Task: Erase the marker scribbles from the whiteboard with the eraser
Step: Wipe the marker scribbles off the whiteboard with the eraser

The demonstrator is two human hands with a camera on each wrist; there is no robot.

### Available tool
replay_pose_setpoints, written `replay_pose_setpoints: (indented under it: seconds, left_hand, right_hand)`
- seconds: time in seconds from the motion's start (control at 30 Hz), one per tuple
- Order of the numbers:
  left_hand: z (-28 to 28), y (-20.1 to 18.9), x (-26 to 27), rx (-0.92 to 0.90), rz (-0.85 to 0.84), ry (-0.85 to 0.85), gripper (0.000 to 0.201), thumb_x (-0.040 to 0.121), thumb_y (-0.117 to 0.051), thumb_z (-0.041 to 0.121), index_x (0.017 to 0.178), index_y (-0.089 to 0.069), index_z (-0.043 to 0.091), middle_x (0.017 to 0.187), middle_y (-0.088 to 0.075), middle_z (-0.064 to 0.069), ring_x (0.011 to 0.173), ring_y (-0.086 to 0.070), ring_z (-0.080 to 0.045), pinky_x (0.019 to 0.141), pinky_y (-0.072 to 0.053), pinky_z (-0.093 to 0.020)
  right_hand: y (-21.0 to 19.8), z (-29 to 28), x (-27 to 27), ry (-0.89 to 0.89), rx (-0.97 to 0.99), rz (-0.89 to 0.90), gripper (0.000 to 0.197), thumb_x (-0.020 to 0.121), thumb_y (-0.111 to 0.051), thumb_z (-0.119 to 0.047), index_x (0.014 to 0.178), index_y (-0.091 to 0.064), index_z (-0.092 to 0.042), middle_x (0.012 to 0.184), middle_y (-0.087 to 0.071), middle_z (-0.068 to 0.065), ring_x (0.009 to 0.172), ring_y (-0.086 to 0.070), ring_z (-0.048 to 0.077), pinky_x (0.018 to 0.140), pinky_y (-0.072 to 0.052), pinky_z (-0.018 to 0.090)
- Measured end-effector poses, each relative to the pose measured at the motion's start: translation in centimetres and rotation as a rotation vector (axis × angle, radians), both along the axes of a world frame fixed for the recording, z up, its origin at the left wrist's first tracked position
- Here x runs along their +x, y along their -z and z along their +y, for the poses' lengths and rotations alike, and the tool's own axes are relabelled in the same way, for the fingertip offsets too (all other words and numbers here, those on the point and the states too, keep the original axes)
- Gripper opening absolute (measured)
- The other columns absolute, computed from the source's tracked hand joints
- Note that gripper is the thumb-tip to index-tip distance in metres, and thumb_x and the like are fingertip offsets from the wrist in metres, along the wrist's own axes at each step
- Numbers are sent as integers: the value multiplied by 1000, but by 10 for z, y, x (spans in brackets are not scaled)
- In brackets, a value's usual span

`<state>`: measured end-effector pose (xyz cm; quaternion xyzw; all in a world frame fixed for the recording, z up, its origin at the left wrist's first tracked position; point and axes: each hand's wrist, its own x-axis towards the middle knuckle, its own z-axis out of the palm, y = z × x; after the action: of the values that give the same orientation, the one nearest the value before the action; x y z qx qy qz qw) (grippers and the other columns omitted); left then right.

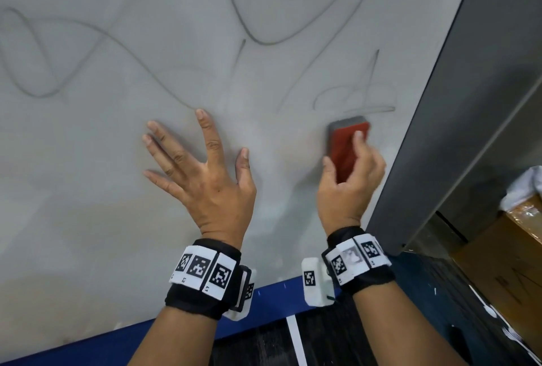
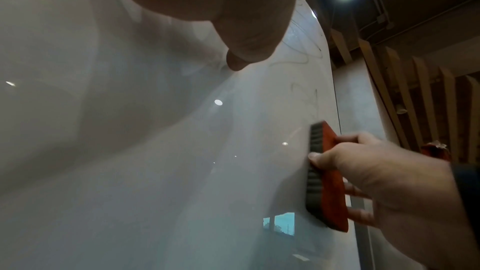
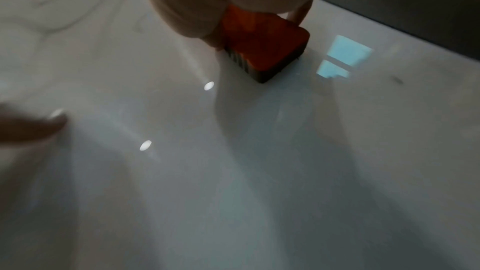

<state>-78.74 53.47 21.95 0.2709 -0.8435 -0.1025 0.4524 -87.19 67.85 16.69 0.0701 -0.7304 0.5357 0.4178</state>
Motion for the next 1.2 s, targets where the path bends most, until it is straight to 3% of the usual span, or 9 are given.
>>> replay_pose_setpoints:
  seconds: [0.1,0.3,0.47,0.6,0.73,0.93,1.03,1.1,1.2]
  left_hand:
    - [3,0,-1,7,-4,10,77,96,-54,49,156,-14,25,157,-3,-35,147,-1,-48,112,-9,-72]
    - [9,1,-4,-13,1,9,74,98,-52,46,157,-15,24,157,-4,-36,147,-2,-48,111,-10,-72]
    - [11,3,-5,-9,15,10,73,98,-53,44,157,-15,24,158,-3,-34,148,-1,-47,112,-10,-71]
    - [14,3,-7,-10,25,17,73,98,-54,42,157,-15,25,158,-3,-33,148,-1,-46,113,-10,-70]
    - [14,3,-5,-8,20,21,73,97,-55,45,156,-15,27,159,-4,-31,148,-2,-44,113,-11,-70]
    - [18,2,-6,-13,22,40,75,96,-57,40,157,-15,27,159,-2,-31,149,0,-44,112,-12,-70]
    - [18,3,-5,-28,11,48,76,96,-59,38,157,-14,29,159,-2,-30,149,1,-42,112,-12,-71]
    - [20,3,-6,-31,7,48,77,95,-59,36,157,-14,28,159,-1,-30,149,1,-42,112,-11,-71]
    - [23,3,-8,-33,13,42,78,93,-60,33,157,-15,26,159,-2,-31,149,0,-43,113,-10,-70]
  right_hand:
    - [-5,0,0,15,-215,-100,66,81,-72,-10,142,-47,-13,130,-41,6,121,-41,21,103,-43,51]
    - [5,14,-5,-33,17,-5,66,80,-74,-9,139,-47,-20,130,-47,19,119,-44,28,108,-33,21]
    - [-6,15,-6,-17,-283,-172,66,85,-70,-14,144,-42,-20,132,-35,0,122,-45,25,98,-51,45]
    - [-11,12,-6,-75,-5,31,65,80,-73,-15,139,-46,-23,130,-42,6,122,-46,30,103,-44,40]
    - [-20,26,-21,-8,-309,-126,65,83,-71,-9,143,-46,-17,130,-38,0,121,-48,27,99,-44,18]
    - [-12,15,-4,-87,53,35,67,79,-74,-12,138,-45,-27,130,-46,15,119,-46,29,105,-39,35]
    - [-19,39,-26,-3,-232,-81,65,79,-71,-9,139,-49,-19,129,-43,7,120,-48,29,103,-46,45]
    - [-29,35,-24,-4,-349,-141,65,81,-70,-7,141,-49,-17,128,-40,2,121,-48,26,101,-48,41]
    - [-27,13,-4,-84,-101,22,65,78,-74,-7,138,-51,-17,127,-47,13,117,-47,28,105,-40,27]
